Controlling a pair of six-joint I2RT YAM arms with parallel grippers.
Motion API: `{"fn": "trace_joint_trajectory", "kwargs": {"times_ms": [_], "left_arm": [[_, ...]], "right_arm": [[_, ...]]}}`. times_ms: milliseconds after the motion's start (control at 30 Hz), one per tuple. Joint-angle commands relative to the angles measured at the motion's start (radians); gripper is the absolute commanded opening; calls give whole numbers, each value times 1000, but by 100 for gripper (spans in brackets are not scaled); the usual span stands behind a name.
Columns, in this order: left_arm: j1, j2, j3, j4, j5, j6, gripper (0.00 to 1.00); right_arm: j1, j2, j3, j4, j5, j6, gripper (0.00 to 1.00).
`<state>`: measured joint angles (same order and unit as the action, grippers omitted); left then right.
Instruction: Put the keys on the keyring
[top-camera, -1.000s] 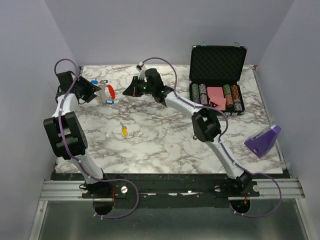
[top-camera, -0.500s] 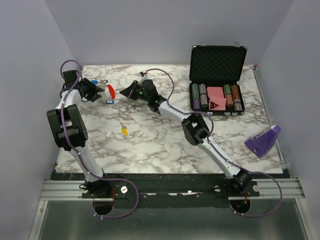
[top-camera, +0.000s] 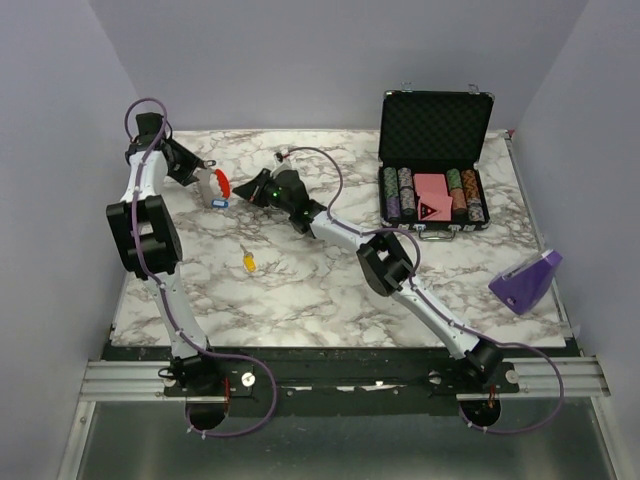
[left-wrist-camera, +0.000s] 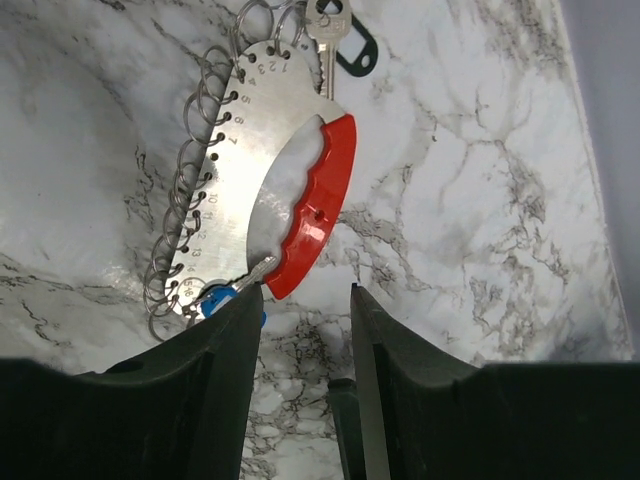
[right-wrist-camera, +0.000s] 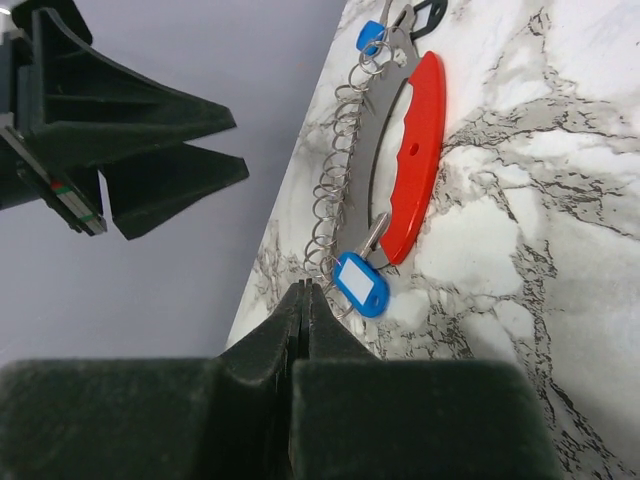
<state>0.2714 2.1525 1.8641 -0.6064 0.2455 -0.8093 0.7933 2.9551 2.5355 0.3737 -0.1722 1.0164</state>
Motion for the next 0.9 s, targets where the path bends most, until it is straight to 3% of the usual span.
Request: {"fn": "trace_joint_trajectory", "kwargs": {"times_ms": [0, 133, 533, 867], "left_arm": [[-8, 53, 64, -167, -123, -11, 50], [-9, 78, 93, -179, -150, -28, 53], [-18, 214, 343, -415, -232, -152, 56], [-29, 198, 255, -375, -202, -192, 55]], "right_arm": [[9, 28, 25, 31, 30, 5, 4], [9, 22, 17, 30, 23, 13, 4], [6, 10, 3, 16, -1, 63, 4], [-19, -10, -7, 53, -52, 113, 4]]}}
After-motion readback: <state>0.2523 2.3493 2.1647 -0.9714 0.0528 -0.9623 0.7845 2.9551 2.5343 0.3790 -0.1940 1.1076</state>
